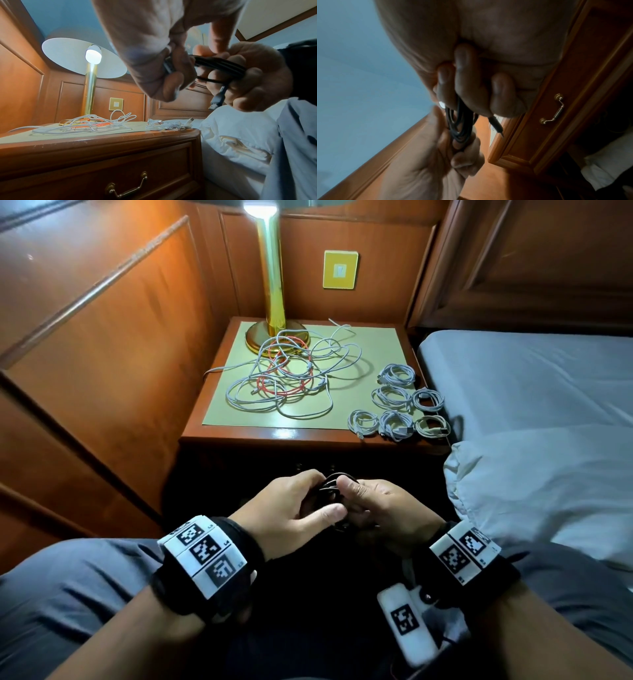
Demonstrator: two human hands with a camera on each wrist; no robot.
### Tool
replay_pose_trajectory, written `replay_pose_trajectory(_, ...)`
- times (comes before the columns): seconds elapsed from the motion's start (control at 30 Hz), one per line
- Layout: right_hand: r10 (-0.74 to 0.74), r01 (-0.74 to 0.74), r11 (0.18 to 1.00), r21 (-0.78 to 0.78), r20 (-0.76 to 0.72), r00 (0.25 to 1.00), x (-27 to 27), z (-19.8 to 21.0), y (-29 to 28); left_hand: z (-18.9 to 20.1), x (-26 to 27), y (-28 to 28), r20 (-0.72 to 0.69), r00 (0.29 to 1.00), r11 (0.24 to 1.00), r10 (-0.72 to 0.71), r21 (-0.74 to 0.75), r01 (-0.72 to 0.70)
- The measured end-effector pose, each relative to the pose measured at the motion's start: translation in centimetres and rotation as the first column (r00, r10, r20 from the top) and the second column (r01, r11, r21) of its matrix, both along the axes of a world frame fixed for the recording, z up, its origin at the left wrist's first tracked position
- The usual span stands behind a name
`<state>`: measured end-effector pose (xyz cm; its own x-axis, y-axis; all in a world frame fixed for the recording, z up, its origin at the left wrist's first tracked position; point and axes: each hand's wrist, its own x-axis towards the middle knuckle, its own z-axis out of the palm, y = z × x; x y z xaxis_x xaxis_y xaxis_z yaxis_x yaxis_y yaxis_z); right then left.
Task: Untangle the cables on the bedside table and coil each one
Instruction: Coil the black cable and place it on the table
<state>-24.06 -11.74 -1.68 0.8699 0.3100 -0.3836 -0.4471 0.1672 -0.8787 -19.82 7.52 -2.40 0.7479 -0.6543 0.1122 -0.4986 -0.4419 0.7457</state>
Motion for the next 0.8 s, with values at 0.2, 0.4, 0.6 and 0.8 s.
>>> replay_pose_trajectory(0.2, -0.041, 0.042, 0.998, 0.039, -0.024, 0.999, 0.2, -0.5, 0.3, -0.9, 0.2, -0.3, -0.031, 0.998, 0.998, 0.052, -0.028, -0.053)
replay_pose_trajectory(0.4, -0.065, 0.068, 0.995, 0.069, -0.043, 0.997, 0.1, -0.6, 0.2, -0.9, 0.2, -0.6, -0.033, 0.994, 0.994, 0.104, -0.016, -0.105)
replay_pose_trajectory(0.6, -0.174, 0.175, 0.985, 0.005, 0.137, 0.975, 0.3, -1.3, 0.3, -1.4, 0.6, -0.8, -0.103, 0.979, 0.978, 0.174, -0.102, -0.184)
replay_pose_trajectory(0.8, -0.27, 0.284, 0.958, -0.024, 0.246, 0.931, 0.7, -2.0, 0.5, -1.6, 0.8, -1.0, -0.211, 0.963, 0.954, 0.169, -0.212, -0.214)
